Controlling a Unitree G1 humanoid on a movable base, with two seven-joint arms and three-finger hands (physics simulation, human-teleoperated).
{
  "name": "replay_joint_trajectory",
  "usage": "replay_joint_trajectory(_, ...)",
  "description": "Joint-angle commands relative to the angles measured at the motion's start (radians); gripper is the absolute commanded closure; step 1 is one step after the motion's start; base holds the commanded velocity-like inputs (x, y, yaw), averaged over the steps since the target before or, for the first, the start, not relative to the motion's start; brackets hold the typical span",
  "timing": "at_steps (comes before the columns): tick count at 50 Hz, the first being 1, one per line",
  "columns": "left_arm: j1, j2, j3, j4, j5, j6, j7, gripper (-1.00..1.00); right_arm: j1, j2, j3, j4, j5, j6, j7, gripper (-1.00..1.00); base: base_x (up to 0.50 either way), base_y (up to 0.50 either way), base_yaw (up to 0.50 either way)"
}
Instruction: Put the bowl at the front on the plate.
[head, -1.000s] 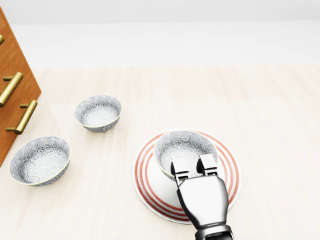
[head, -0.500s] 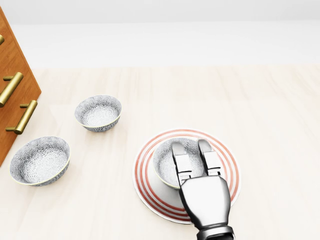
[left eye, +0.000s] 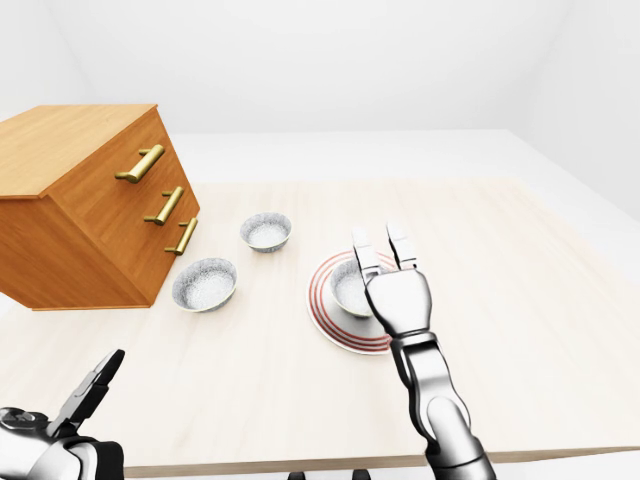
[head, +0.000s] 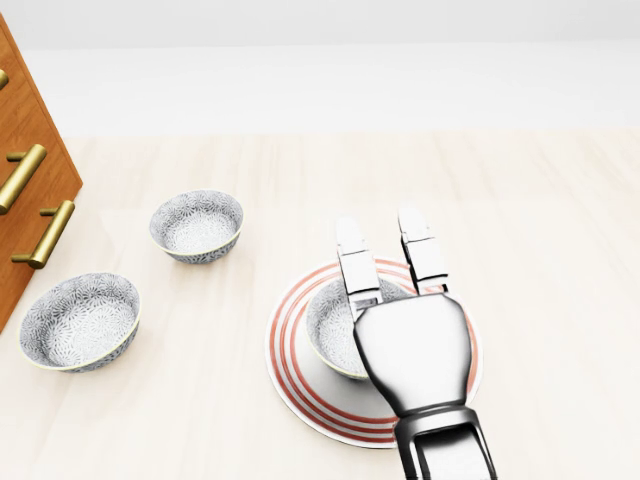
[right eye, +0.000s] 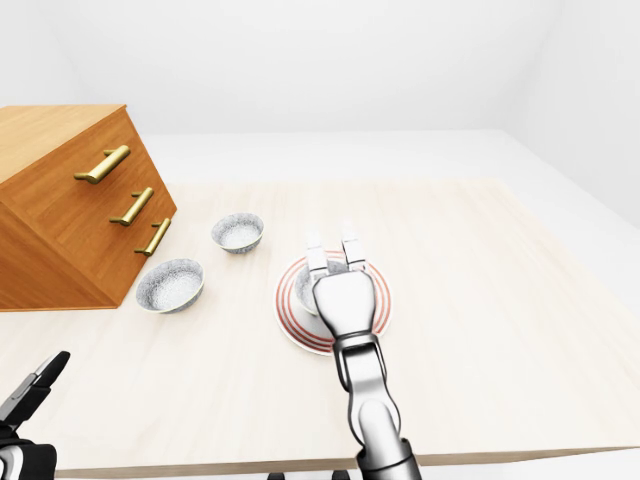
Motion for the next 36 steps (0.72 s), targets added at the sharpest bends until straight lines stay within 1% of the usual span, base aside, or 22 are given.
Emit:
replay_joint_trajectory(1, -0.001, 0.000, 0.000, 0.003, 0.002, 0.000, 0.000, -1.00, -0.088, 0.035, -0.020, -0.138, -0.125, 0.000, 0.169, -1.00, 0.00, 0.00, 0.00)
replay_joint_trajectory(8, -0.001, 0.000, -0.002, 0.008, 0.007, 0.000, 0.000, -1.00, -0.178, 0.053, -0.048, -0.196, -0.181, 0.000, 0.283, -1.00, 0.00, 0.00, 0.00)
replay_joint_trajectory(10, 0.000, 0.000, -0.002, 0.004, 0.008, 0.000, 0.000, -1.00, -0.226, 0.058, -0.060, -0.216, -0.202, 0.000, 0.334, -1.00, 0.00, 0.00, 0.00)
replay_joint_trajectory(11, -0.001, 0.000, -0.003, 0.010, 0.010, 0.000, 0.000, -1.00, -0.241, 0.059, -0.066, -0.219, -0.207, 0.000, 0.343, -1.00, 0.00, 0.00, 0.00)
replay_joint_trajectory(12, 0.000, 0.000, -0.004, 0.008, 0.011, 0.000, 0.000, -1.00, -0.276, 0.060, -0.073, -0.231, -0.220, 0.000, 0.378, -1.00, 0.00, 0.00, 0.00)
replay_joint_trajectory(14, 0.000, 0.000, -0.004, 0.011, 0.013, 0.000, 0.000, -1.00, -0.307, 0.063, -0.083, -0.236, -0.228, 0.000, 0.399, -1.00, 0.00, 0.00, 0.00)
replay_joint_trajectory(15, -0.002, 0.000, -0.006, 0.019, 0.016, 0.000, 0.000, -1.00, -0.345, 0.063, -0.094, -0.240, -0.237, 0.000, 0.428, -1.00, 0.00, 0.00, 0.00)
replay_joint_trajectory(20, -0.005, 0.003, -0.011, 0.032, 0.022, 0.000, 0.000, -1.00, -0.472, 0.058, -0.129, -0.181, -0.230, 0.000, 0.464, -1.00, 0.00, 0.00, 0.00)
replay_joint_trajectory(24, 0.004, 0.002, -0.009, 0.009, 0.023, 0.000, 0.000, -1.00, -0.524, 0.053, -0.136, -0.163, -0.223, 0.000, 0.480, -1.00, 0.00, 0.00, 0.00)
replay_joint_trajectory(26, -0.002, 0.002, -0.011, 0.025, 0.030, 0.000, 0.000, -1.00, -0.536, 0.052, -0.137, -0.165, -0.219, 0.000, 0.485, -1.00, 0.00, 0.00, 0.00)
replay_joint_trajectory(30, -0.003, 0.003, -0.014, 0.034, 0.035, 0.000, 0.000, -1.00, -0.560, 0.067, -0.142, -0.163, -0.164, 0.000, 0.470, -1.00, 0.00, 0.00, 0.00)
replay_joint_trajectory(33, -0.007, 0.005, -0.019, 0.048, 0.039, 0.000, 0.000, -1.00, -0.590, 0.067, -0.141, -0.182, -0.154, 0.000, 0.482, -1.00, 0.00, 0.00, 0.00)
replay_joint_trajectory(34, -0.007, 0.006, -0.020, 0.049, 0.038, 0.000, 0.000, -1.00, -0.592, 0.082, -0.145, -0.177, -0.110, 0.000, 0.446, -1.00, 0.00, 0.00, 0.00)
replay_joint_trajectory(36, -0.007, 0.007, -0.023, 0.050, 0.036, 0.000, 0.000, -1.00, -0.590, 0.091, -0.140, -0.180, -0.059, 0.000, 0.413, -1.00, 0.00, 0.00, 0.00)
